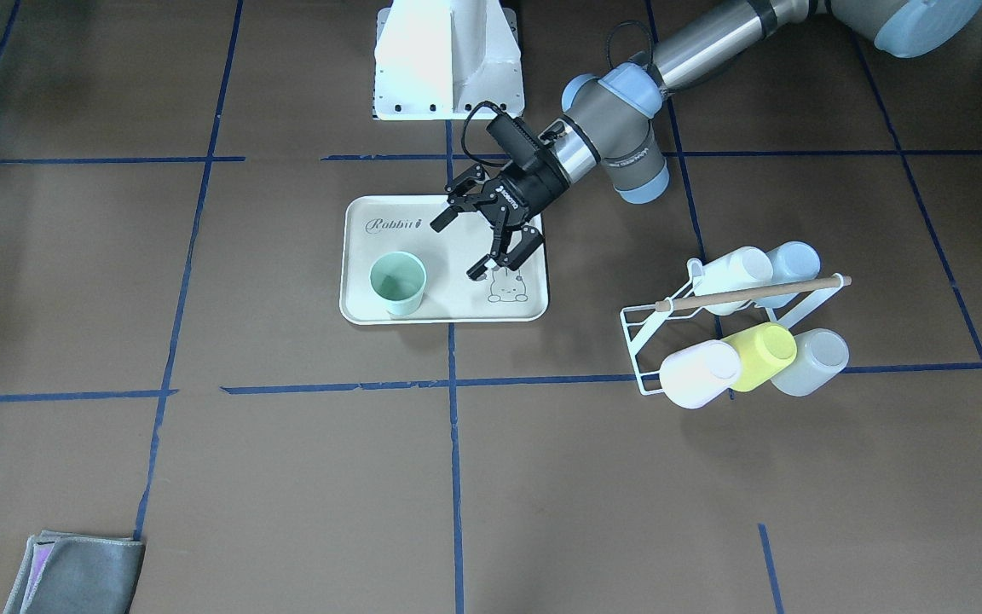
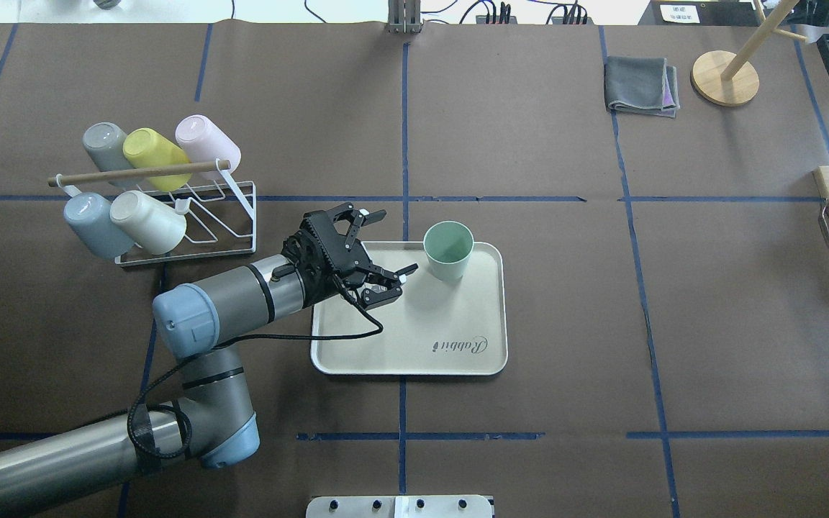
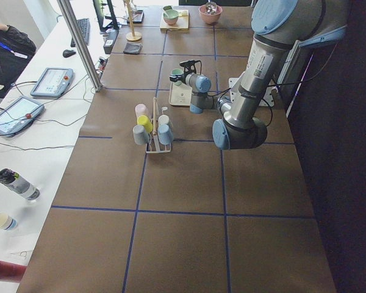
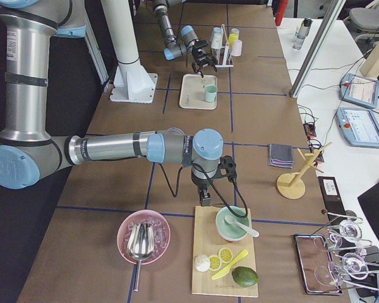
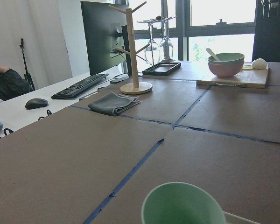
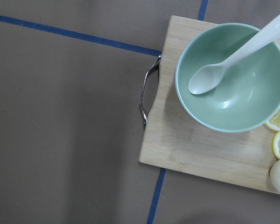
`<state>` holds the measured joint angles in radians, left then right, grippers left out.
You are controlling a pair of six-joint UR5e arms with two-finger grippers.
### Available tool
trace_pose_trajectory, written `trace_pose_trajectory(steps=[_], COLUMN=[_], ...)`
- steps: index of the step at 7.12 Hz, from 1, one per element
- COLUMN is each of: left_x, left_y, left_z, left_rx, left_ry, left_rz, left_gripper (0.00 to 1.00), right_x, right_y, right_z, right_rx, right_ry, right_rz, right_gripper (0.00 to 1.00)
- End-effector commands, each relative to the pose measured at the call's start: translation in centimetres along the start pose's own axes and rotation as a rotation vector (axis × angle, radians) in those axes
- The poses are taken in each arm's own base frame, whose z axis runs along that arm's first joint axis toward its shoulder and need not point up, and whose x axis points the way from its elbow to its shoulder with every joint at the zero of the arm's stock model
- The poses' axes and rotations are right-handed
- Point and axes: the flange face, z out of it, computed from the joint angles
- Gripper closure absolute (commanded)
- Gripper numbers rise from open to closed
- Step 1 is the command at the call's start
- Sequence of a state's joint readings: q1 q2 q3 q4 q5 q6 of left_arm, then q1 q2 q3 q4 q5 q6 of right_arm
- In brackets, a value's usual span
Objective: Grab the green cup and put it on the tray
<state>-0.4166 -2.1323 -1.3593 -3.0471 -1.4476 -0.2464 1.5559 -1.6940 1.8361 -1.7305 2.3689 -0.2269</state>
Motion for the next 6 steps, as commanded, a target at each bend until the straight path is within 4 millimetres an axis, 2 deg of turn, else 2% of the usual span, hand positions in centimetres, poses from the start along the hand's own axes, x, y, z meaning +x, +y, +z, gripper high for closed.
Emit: trace_pose_trajectory(steps=[1,2,4,5,6], left_x=[-3.3,-5.0,-6.6,-9.4,-13.1], left_y=[-2.3,-4.7,-9.5,-11.5,-13.6], left_z=[-2.3,-4.5,-9.1,-11.7,-14.5], left_rx=[-0.093,-0.164,-0.302,-0.403,-0.488], left_ry=[0.016,0.043,0.058,0.044,0.049], left_rz=[0.020,0.024,0.011,-0.006,0.019], left_gripper=[0.01,0.01,0.01,0.02,0.02], right_x=[-0.1,-0.1,-0.1,-0.1,-0.2], right_y=[-0.1,-0.1,-0.1,-0.1,-0.2], right_z=[0.0,0.0,0.0,0.0,-0.1], right_rx=[-0.001,-0.001,0.001,0.001,0.010], right_ry=[-0.001,-0.001,-0.001,-0.001,0.001], right_rz=[-0.004,-0.002,-0.006,-0.006,-0.015], right_gripper=[0.00,0.00,0.00,0.00,0.00])
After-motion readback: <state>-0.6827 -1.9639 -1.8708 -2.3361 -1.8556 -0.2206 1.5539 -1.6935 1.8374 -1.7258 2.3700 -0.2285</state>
